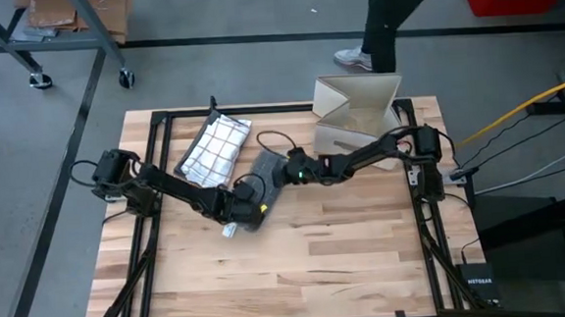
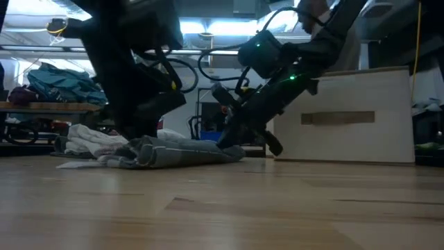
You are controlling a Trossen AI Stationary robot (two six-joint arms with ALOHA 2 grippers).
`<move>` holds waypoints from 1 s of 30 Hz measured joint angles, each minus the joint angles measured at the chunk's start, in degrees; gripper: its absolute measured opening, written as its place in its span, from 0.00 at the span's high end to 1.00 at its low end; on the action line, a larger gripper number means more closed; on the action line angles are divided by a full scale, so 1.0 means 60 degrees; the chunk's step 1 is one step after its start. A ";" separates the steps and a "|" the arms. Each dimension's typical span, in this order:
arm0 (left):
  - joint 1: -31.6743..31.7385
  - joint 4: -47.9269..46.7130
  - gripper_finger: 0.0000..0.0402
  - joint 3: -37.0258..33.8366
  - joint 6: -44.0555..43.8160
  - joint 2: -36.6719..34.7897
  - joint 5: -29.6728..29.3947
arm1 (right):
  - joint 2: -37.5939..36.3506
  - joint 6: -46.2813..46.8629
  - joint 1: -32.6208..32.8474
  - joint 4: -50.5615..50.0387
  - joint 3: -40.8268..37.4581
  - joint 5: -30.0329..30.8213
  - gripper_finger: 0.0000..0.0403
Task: Fold towel
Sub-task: Stack the folded gray white kitchen towel on top of the folded white kitchen towel
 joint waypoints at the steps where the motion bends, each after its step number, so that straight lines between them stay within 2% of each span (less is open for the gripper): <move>1: 0.0138 -0.0012 1.00 0.0000 0.0178 0.0000 -0.0007 | 0.0036 -0.0108 -0.0099 0.0037 0.0087 -0.0017 0.99; 9: 0.0605 -0.0017 1.00 -0.0025 0.0494 -0.0161 -0.0097 | 0.0040 -0.0671 -0.0403 0.0049 0.0375 -0.0126 0.95; 18: -0.0040 -0.0093 1.00 -0.0043 0.0421 -0.1869 -0.0461 | 0.0018 -0.2137 -0.0137 0.0063 0.1208 -0.0465 0.95; 25: -0.0372 -0.0226 0.98 -0.0033 0.1737 -0.2536 -0.0383 | 0.0000 -0.2631 -0.0082 0.0007 0.1896 -0.1401 0.95; 30: -0.0259 -0.0299 0.92 -0.0033 0.2222 -0.2543 -0.0389 | -0.0198 -0.2622 -0.0045 -0.0049 0.2055 -0.1409 0.95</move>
